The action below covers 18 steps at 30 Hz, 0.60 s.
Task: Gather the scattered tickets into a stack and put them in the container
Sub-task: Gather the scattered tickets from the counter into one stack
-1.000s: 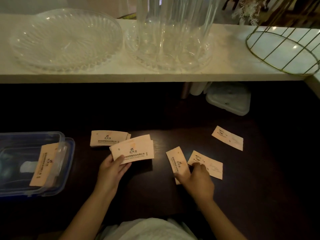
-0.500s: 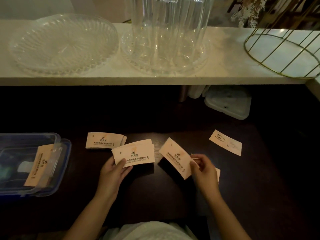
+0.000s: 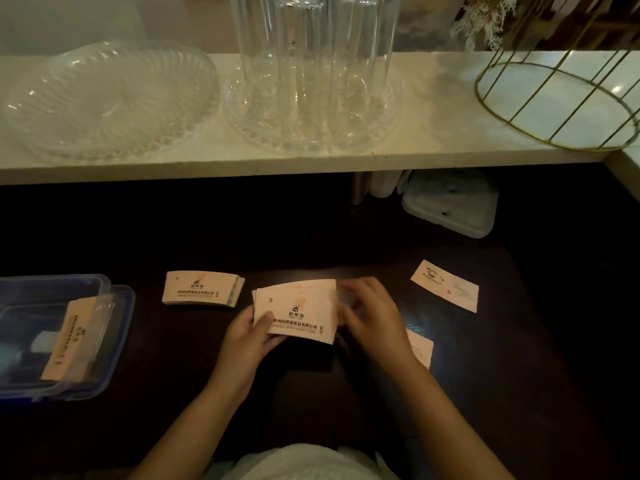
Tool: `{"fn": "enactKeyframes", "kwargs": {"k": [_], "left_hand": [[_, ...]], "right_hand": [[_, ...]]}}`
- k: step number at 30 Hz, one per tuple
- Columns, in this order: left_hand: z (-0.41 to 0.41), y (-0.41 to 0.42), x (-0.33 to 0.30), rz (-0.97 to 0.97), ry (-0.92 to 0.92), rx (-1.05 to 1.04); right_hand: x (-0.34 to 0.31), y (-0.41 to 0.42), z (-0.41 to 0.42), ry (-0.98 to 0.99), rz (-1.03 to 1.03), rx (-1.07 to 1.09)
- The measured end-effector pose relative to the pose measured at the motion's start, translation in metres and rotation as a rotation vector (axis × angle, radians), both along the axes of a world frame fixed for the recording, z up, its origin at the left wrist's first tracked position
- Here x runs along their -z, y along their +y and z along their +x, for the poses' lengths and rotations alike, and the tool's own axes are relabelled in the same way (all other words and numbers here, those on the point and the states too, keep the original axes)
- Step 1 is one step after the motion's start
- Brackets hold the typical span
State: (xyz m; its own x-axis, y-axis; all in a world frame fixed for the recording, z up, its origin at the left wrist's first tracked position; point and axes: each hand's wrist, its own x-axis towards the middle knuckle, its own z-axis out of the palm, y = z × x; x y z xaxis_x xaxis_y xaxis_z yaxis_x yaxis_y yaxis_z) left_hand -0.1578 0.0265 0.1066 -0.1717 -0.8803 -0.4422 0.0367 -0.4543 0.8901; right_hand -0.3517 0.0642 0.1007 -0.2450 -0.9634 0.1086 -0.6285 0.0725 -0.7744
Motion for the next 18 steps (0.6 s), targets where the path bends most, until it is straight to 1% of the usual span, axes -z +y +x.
{"fn": "enactKeyframes", "kwargs": {"k": [2, 4, 7, 9, 12, 16, 18], "left_hand": [[0.004, -0.003, 0.002, 0.035, 0.015, -0.043], [0.007, -0.006, 0.004, 0.084, 0.044, -0.098], [0.006, -0.010, 0.008, 0.148, 0.098, -0.166], [0.003, -0.009, 0.010, 0.186, 0.129, -0.187], [-0.002, -0.006, 0.011, 0.247, 0.168, -0.178], [-0.004, -0.005, 0.010, 0.276, 0.172, -0.109], [-0.003, -0.006, 0.010, 0.277, 0.152, -0.073]], "right_hand": [[0.007, 0.010, -0.024, 0.042, 0.013, 0.089], [0.018, 0.028, -0.053, 0.137, 0.109, 0.116], [0.037, 0.061, -0.092, 0.285, 0.347, 0.060], [0.045, 0.079, -0.104, 0.343, 0.438, -0.004], [0.055, 0.090, -0.103, 0.436, 0.447, -0.084], [0.059, 0.090, -0.098, 0.485, 0.410, -0.054], [0.060, 0.090, -0.098, 0.526, 0.404, -0.079]]}}
